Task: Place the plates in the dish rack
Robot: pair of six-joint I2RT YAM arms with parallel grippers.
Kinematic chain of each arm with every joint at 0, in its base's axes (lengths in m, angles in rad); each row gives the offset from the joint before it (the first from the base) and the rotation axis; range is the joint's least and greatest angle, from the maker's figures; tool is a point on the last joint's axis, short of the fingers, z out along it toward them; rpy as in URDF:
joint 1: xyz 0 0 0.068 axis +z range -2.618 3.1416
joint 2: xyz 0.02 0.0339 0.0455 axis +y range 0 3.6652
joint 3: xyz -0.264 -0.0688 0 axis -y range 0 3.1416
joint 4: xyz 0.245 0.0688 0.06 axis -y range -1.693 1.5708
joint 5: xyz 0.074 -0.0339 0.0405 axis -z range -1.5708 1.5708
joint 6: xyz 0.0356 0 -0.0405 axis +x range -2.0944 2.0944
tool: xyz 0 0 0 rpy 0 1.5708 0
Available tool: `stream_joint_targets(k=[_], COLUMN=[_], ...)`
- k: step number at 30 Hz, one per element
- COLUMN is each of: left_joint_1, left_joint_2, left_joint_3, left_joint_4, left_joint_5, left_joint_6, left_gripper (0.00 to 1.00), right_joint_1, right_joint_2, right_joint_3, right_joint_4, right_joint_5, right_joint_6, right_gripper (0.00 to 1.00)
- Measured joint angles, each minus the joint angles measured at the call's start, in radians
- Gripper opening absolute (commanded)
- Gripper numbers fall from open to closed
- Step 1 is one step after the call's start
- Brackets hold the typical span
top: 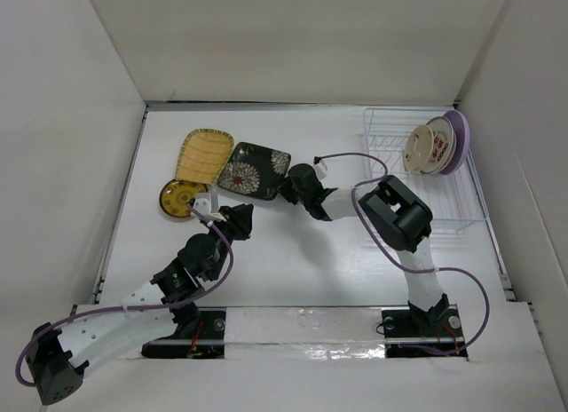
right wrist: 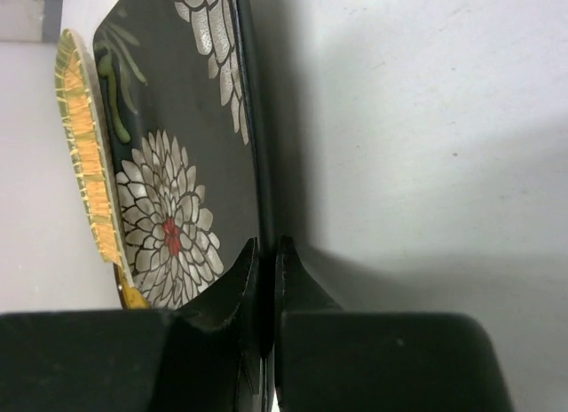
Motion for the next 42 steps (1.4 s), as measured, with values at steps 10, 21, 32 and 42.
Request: stream_joint_targets(k=[10, 21, 32, 42], left_joint_1=[0.0, 0.0, 0.0, 0.0], left_joint_2=[-0.016, -0.02, -0.02, -0.022], left_joint_3=[0.0, 0.0, 0.0, 0.0], left_joint_4=[0.0, 0.0, 0.0, 0.0], left_joint_5=[0.0, 0.002, 0.021, 0.026], left_joint_6=[0.0, 0.0, 0.0, 0.0], left_gripper=[0.21, 0.21, 0.21, 0.21], right_joint_1=[0.065, 0.021, -0.479, -0.599], right_joint_2=[-0.183, -0.605, -0.737, -0.556], right_joint_3=[-0.074, -0.081, 0.358, 0.607], right_joint_4=[-0.185, -0.449, -0.8, -0.914], right_joint_5=[0.193, 0.354, 0.438, 0.493], right_joint_6=[-0.074, -0.552, -1.087, -1.382], right_gripper=[0.0, 0.0, 0.0, 0.0])
